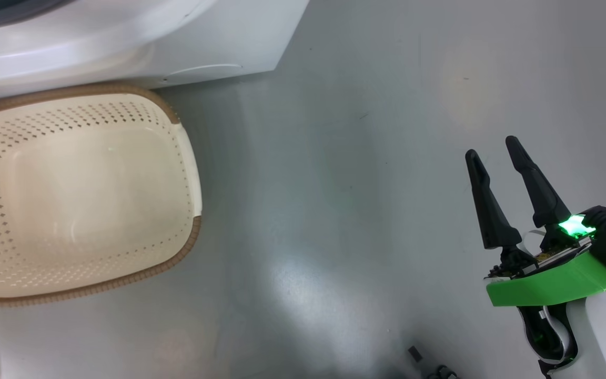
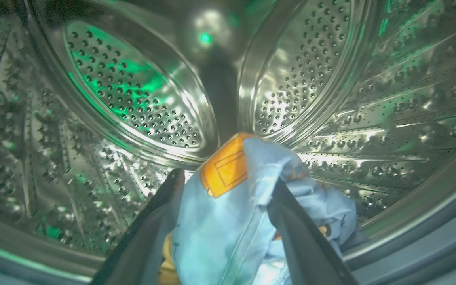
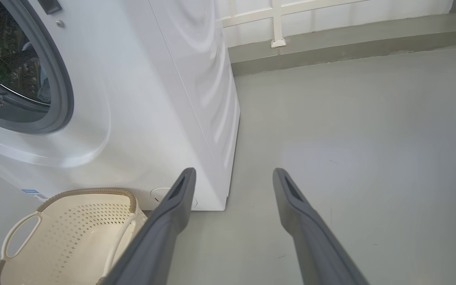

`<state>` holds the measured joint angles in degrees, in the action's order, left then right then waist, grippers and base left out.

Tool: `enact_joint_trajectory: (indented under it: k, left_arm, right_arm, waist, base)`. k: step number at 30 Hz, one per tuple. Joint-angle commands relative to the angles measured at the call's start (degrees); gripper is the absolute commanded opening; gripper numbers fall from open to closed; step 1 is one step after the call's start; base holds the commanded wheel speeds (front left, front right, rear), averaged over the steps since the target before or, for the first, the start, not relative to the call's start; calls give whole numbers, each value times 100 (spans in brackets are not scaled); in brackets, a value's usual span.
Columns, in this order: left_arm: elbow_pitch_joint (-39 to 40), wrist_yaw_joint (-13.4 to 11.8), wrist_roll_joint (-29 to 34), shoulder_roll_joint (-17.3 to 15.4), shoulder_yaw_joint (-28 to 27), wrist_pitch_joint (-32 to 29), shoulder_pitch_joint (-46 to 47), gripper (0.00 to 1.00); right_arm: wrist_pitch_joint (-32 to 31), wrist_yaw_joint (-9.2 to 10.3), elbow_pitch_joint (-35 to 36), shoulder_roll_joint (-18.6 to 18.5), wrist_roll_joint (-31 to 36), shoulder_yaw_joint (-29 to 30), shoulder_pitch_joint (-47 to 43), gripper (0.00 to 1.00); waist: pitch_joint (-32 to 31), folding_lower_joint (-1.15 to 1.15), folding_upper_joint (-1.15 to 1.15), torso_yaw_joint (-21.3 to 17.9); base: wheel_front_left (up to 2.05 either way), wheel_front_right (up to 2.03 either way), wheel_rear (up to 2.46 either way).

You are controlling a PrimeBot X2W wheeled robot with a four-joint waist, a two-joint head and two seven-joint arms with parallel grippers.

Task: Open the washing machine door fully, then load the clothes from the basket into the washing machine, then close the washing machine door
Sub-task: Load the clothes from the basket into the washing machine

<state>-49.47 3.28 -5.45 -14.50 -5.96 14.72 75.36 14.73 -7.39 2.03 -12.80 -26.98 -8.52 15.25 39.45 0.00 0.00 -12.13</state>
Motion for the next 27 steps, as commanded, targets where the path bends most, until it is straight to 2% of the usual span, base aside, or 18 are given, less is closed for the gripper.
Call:
enact_joint_trajectory:
  k: [1, 13, 27]
  left_arm:
    - [211, -30, -65, -160, -90, 28, -237, 100]
    - [979, -32, -14, 248, -290, 28, -1118, 100]
    - [1978, 150, -13, 850, -689, 28, -2805, 100]
  right_arm:
    - [27, -10, 139, -91, -2, -60, -126, 100]
    - [27, -10, 168, -110, 43, 93, -190, 100]
    - [27, -10, 96, -265, 92, 255, -517, 100]
  waist:
    - [-18, 0, 0, 46]
    - [-149, 0, 0, 286]
    - [-785, 0, 0, 657]
  base:
    - [0, 0, 0]
    - [0, 0, 0]
    - [0, 0, 0]
